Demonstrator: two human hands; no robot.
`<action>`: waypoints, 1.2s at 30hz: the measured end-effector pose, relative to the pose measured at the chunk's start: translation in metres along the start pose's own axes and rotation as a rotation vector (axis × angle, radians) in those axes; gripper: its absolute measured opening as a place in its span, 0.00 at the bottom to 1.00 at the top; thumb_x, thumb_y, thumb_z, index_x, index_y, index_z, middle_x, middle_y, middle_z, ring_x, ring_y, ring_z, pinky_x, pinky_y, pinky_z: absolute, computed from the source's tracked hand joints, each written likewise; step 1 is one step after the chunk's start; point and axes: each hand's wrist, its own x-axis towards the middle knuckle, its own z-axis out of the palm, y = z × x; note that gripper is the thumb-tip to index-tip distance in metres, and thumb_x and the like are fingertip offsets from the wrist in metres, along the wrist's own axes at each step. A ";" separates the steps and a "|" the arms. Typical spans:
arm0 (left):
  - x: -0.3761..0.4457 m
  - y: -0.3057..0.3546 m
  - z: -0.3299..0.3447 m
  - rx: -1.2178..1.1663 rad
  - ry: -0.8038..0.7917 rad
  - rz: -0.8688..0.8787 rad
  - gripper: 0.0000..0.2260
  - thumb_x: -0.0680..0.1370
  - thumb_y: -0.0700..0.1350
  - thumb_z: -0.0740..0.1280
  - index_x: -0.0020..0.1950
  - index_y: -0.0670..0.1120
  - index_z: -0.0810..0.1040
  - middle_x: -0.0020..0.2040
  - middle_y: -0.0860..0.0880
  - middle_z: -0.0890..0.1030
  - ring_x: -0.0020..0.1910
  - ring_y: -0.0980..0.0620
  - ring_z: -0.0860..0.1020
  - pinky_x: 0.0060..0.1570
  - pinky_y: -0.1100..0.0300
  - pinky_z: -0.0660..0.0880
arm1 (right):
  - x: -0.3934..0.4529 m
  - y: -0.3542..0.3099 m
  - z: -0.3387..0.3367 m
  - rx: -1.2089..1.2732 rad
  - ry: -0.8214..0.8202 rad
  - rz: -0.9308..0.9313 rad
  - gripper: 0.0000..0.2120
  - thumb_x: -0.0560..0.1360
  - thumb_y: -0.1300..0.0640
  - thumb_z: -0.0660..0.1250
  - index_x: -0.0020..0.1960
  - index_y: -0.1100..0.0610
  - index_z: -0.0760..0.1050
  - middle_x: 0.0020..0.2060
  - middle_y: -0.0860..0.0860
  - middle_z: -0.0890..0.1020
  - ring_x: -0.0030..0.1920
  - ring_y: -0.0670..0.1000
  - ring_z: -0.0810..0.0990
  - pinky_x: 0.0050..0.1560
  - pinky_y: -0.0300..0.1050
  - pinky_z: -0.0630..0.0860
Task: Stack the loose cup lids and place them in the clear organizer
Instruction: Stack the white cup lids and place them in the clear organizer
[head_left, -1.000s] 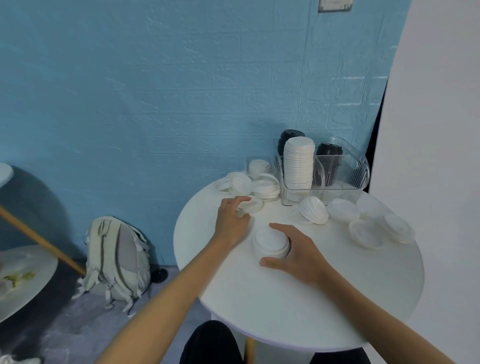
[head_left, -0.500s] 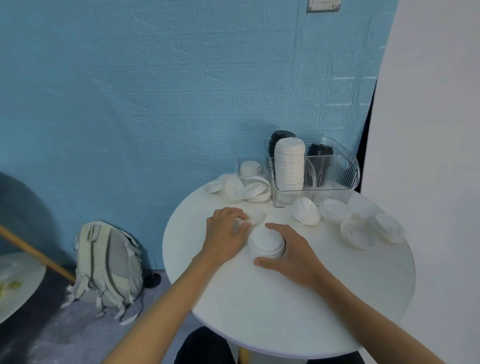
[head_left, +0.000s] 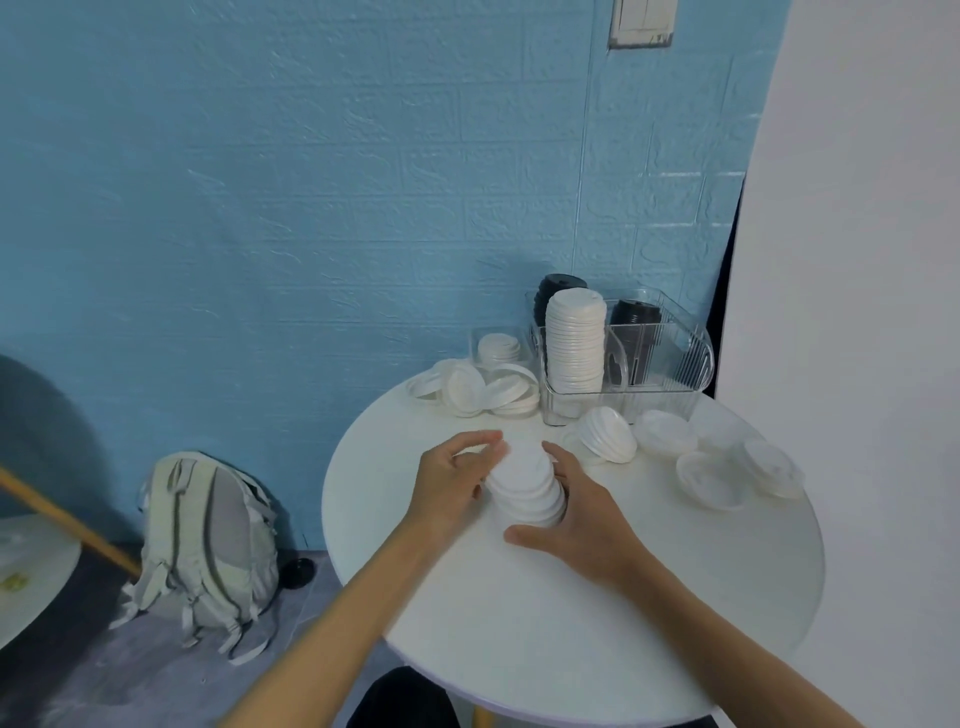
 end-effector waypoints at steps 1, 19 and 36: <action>-0.001 -0.002 0.002 0.027 -0.005 0.009 0.07 0.75 0.47 0.78 0.52 0.51 0.87 0.33 0.44 0.76 0.30 0.55 0.70 0.35 0.62 0.68 | 0.000 0.000 0.000 -0.005 -0.003 0.010 0.57 0.56 0.36 0.82 0.78 0.36 0.55 0.71 0.37 0.73 0.70 0.41 0.72 0.72 0.48 0.70; 0.000 -0.017 -0.001 0.304 -0.078 0.135 0.05 0.73 0.46 0.79 0.42 0.52 0.84 0.38 0.62 0.82 0.32 0.58 0.72 0.37 0.68 0.70 | -0.003 -0.007 -0.006 -0.021 0.016 -0.027 0.32 0.72 0.40 0.75 0.73 0.48 0.72 0.66 0.38 0.76 0.67 0.39 0.74 0.69 0.37 0.68; 0.115 -0.021 -0.039 0.763 0.329 0.117 0.40 0.70 0.50 0.80 0.79 0.59 0.65 0.83 0.50 0.55 0.81 0.46 0.55 0.75 0.44 0.54 | -0.004 -0.003 -0.001 0.006 0.039 0.017 0.31 0.71 0.39 0.76 0.71 0.43 0.71 0.66 0.34 0.75 0.67 0.37 0.73 0.71 0.41 0.68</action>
